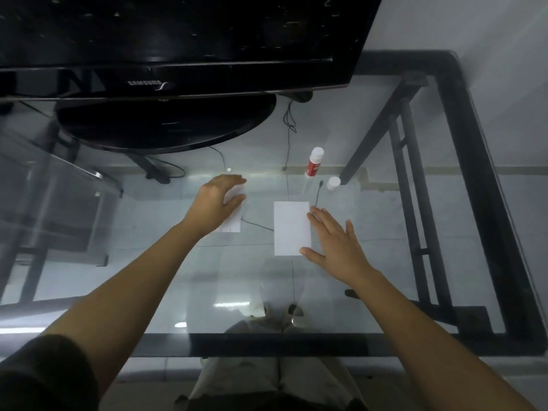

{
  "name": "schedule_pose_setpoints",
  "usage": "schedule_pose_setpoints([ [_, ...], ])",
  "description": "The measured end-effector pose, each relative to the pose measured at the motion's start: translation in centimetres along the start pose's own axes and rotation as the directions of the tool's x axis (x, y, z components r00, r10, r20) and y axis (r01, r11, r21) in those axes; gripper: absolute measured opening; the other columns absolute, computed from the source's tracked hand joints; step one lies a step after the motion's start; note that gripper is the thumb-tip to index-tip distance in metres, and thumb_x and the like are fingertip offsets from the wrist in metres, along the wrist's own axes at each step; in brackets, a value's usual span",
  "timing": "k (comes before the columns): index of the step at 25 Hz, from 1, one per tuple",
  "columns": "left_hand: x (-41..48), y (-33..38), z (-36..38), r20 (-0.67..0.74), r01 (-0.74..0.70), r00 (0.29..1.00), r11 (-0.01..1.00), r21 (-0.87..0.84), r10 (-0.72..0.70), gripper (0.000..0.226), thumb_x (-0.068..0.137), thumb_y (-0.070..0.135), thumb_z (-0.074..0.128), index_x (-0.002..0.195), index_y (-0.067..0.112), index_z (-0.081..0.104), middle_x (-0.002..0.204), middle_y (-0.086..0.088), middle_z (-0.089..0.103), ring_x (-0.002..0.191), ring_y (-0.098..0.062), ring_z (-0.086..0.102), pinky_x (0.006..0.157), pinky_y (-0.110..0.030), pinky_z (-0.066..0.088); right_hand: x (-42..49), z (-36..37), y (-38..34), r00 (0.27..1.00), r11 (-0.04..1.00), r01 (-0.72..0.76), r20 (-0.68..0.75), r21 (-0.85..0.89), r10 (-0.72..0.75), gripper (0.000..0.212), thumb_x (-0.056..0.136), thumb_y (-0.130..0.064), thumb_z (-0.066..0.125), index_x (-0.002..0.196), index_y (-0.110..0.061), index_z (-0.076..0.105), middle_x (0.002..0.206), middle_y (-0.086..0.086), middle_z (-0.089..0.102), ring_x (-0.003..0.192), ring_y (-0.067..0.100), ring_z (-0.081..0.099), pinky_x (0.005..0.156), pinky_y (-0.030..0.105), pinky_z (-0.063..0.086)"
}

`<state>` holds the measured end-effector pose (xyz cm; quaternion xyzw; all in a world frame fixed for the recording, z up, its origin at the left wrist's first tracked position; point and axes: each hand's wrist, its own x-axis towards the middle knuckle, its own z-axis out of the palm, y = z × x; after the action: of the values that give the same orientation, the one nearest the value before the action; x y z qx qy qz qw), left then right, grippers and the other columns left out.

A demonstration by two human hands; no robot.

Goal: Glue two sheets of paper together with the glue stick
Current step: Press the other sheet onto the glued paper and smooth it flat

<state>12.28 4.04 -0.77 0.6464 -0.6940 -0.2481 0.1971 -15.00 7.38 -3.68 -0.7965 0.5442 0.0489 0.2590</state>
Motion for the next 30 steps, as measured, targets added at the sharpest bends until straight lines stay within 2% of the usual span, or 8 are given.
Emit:
schedule_pose_setpoints([
  [4,-3.7,-3.4,-0.7,-0.005,-0.003,1.000,0.985,0.175,0.003,0.025,0.084,0.007,0.065,0.108,0.001,0.065,0.119,-0.022,0.062,0.105,-0.043,0.054,0.092,-0.045,0.044,0.0,-0.2,-1.2,0.997,0.998,-0.032,-0.065,0.051,0.036,0.073,0.086,-0.044,0.052,0.143,-0.018,0.016,0.156,0.002,0.010,0.142,0.023,0.010,0.114,0.045,0.005],
  [7,-4.5,-3.0,0.2,0.018,-0.043,0.999,0.978,0.202,0.040,0.022,0.083,0.005,0.066,0.104,0.000,0.066,0.116,-0.025,0.063,0.099,-0.046,0.054,0.088,-0.048,0.046,-0.2,-0.3,-2.7,0.975,0.987,-0.130,-0.170,0.099,0.145,0.069,0.082,-0.050,0.055,0.138,-0.018,0.030,0.149,0.009,0.022,0.132,0.028,0.026,0.107,0.043,0.027],
  [10,-4.8,-1.2,1.9,0.031,-0.092,0.996,0.980,0.176,0.088,0.022,0.081,0.004,0.067,0.103,-0.001,0.066,0.113,-0.026,0.063,0.096,-0.046,0.056,0.087,-0.048,0.047,-0.1,-0.4,-3.5,0.955,0.967,-0.202,-0.188,0.156,0.230,0.068,0.081,-0.047,0.060,0.136,-0.017,0.034,0.143,0.012,0.025,0.125,0.027,0.031,0.102,0.039,0.035],
  [17,-4.3,2.8,4.6,0.058,-0.112,0.993,0.988,0.106,0.106,0.023,0.084,0.006,0.063,0.106,-0.003,0.064,0.118,-0.026,0.060,0.101,-0.045,0.052,0.090,-0.045,0.043,0.3,-2.5,-2.0,0.895,0.837,-0.348,-0.116,0.423,0.431,0.077,0.074,-0.014,0.075,0.136,-0.019,0.030,0.142,0.013,0.025,0.127,0.031,0.036,0.102,0.040,0.039],
  [20,-3.9,4.1,5.5,0.078,-0.093,0.993,0.991,0.100,0.086,0.022,0.088,0.009,0.058,0.107,-0.002,0.062,0.123,-0.024,0.056,0.106,-0.042,0.048,0.093,-0.042,0.040,-0.2,-2.9,-0.9,0.874,0.816,-0.378,-0.122,0.437,0.471,0.074,0.072,-0.009,0.075,0.132,-0.018,0.032,0.139,0.014,0.029,0.122,0.033,0.042,0.097,0.039,0.044],
  [23,-3.9,4.9,6.2,0.096,-0.087,0.992,0.990,0.111,0.076,0.024,0.091,0.012,0.055,0.110,-0.002,0.060,0.127,-0.023,0.053,0.110,-0.039,0.046,0.095,-0.038,0.038,-0.6,-2.8,-0.6,0.877,0.836,-0.365,-0.150,0.409,0.457,0.070,0.075,-0.009,0.071,0.133,-0.017,0.031,0.140,0.013,0.032,0.125,0.032,0.038,0.099,0.040,0.041],
  [25,-3.9,5.1,6.4,0.103,-0.083,0.992,0.991,0.107,0.072,0.025,0.091,0.012,0.054,0.112,-0.002,0.059,0.128,-0.022,0.053,0.111,-0.038,0.046,0.095,-0.038,0.038,-0.8,-2.5,-0.9,0.866,0.840,-0.355,-0.194,0.411,0.461,0.067,0.078,-0.019,0.070,0.133,-0.017,0.032,0.142,0.012,0.031,0.127,0.031,0.035,0.102,0.043,0.039],
  [30,-3.8,5.2,6.4,0.098,-0.077,0.993,0.991,0.106,0.066,0.025,0.090,0.012,0.056,0.111,-0.001,0.059,0.127,-0.023,0.053,0.111,-0.038,0.046,0.094,-0.037,0.039,-0.5,-2.4,-1.3,0.756,0.732,-0.469,-0.204,0.494,0.622,0.079,0.070,-0.023,0.078,0.133,-0.015,0.031,0.141,0.016,0.026,0.126,0.034,0.034,0.100,0.044,0.040],
])
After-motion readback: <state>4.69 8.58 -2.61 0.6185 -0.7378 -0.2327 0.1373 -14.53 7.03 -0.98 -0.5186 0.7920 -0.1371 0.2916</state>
